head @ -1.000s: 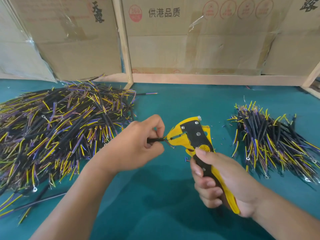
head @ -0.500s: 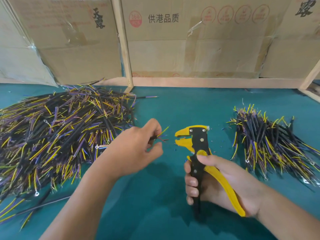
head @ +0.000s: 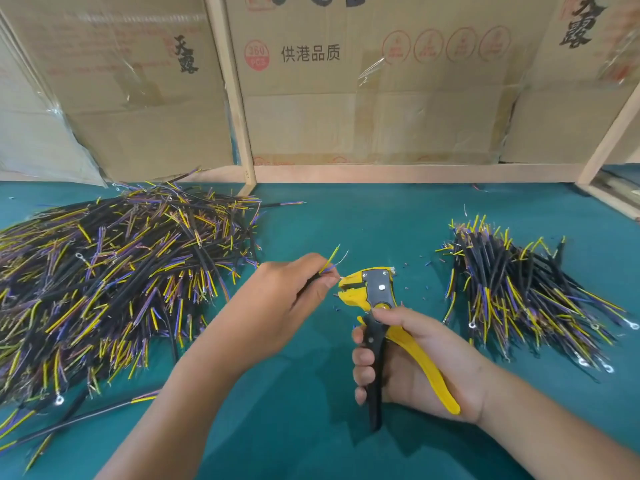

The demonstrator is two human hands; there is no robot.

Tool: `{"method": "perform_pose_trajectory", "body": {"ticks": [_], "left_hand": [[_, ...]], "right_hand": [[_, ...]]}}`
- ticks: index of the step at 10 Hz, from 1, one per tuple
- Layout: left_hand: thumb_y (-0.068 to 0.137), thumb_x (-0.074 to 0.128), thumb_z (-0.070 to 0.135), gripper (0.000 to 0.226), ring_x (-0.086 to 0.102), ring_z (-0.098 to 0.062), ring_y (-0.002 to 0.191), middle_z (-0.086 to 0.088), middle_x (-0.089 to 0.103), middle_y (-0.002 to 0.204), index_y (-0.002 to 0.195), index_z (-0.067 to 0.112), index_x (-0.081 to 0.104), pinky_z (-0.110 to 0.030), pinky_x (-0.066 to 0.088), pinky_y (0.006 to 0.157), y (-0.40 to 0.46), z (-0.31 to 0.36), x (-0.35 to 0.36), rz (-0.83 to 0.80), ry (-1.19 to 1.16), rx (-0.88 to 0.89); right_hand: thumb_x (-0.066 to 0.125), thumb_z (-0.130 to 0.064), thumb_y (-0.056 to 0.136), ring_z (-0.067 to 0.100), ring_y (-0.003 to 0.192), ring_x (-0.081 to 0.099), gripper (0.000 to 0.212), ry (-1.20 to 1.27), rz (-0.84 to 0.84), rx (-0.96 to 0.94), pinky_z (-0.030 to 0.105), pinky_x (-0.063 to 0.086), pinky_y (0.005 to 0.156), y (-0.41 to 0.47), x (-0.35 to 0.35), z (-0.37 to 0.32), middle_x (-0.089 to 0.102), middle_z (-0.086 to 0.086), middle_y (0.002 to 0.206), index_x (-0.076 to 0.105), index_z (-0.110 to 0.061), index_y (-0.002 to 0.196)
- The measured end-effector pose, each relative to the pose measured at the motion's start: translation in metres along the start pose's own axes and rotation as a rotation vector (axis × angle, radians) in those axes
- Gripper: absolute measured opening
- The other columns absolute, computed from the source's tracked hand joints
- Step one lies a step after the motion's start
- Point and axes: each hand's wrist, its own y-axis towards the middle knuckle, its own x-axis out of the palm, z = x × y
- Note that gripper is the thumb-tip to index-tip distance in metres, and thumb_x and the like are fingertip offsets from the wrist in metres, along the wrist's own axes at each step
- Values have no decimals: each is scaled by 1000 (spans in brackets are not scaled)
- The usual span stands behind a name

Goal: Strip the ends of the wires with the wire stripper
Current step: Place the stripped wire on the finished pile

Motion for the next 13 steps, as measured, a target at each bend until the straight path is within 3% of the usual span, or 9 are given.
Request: {"method": "perform_pose_trajectory", "body": {"ticks": [2, 3, 5, 6, 7, 8, 9, 10, 13], "left_hand": [[93, 66, 34, 19, 60, -7, 65, 5, 75, 78, 97, 21, 79, -18, 49, 64, 38, 45, 5, -186, -650, -52], [96, 62, 20, 19, 60, -11, 64, 1, 73, 72, 93, 11, 78, -20, 50, 65, 81, 64, 16, -157, -750, -80], [100, 52, 21, 27, 30, -13, 41, 3, 35, 45, 89, 6, 72, -21, 28, 42, 148, 89, 70, -126, -922, -452], [99, 52, 22, 31, 31, -12, 36, 3, 37, 41, 79, 6, 69, -18, 26, 37, 171, 97, 95, -113, -904, -585], [103, 45, 31, 50, 43, -15, 35, -4, 52, 47, 65, 5, 64, -16, 32, 38, 187, 98, 121, -134, -748, -652], [104, 39, 45, 55, 53, -23, 59, -14, 62, 74, 69, 7, 56, -24, 40, 54, 196, 102, 137, -245, -563, -648], [102, 47, 42, 48, 50, -22, 62, -9, 60, 75, 66, 10, 51, -25, 33, 55, 202, 87, 122, -282, -262, -499], [100, 51, 29, 26, 56, -18, 63, -6, 66, 80, 88, 9, 63, -22, 38, 54, 193, 74, 81, -334, -197, -343], [83, 66, 21, 4, 56, -11, 63, 11, 71, 65, 82, 18, 70, -25, 42, 62, 86, -28, -67, -1013, 510, -419]], "right_hand": [[69, -41, 90, 31, 78, 62, 34, -105, 110, -11, 46, 53, 78, -2, 6, 1, 63, 13, 89, 65, -9, 100], [62, -49, 93, 30, 84, 64, 37, -162, 160, -26, 44, 53, 79, -2, 8, 2, 65, 12, 98, 66, -13, 102], [63, -49, 93, 29, 84, 64, 36, -105, 180, -10, 42, 54, 79, -5, 14, 1, 65, 12, 96, 66, -14, 101], [63, -45, 92, 28, 83, 63, 35, -97, 172, -20, 42, 53, 79, -7, 12, 3, 64, 12, 96, 65, -11, 101], [65, -34, 89, 30, 79, 60, 33, -110, 139, -13, 45, 51, 84, -11, 11, -4, 58, 14, 91, 59, -5, 103], [66, -32, 87, 30, 77, 58, 35, -100, 142, -7, 46, 50, 84, -12, 12, -5, 57, 14, 88, 57, -3, 105], [58, -42, 95, 28, 84, 62, 37, -185, 190, -22, 43, 52, 82, -7, 13, 2, 62, 11, 98, 59, -9, 112], [60, -48, 96, 29, 81, 62, 38, -114, 207, -18, 43, 54, 77, -7, 15, 1, 63, 11, 94, 62, -11, 106], [56, -36, 96, 30, 74, 50, 35, -26, 92, 17, 46, 52, 77, -11, 28, 1, 49, 14, 84, 54, -3, 109]]}}
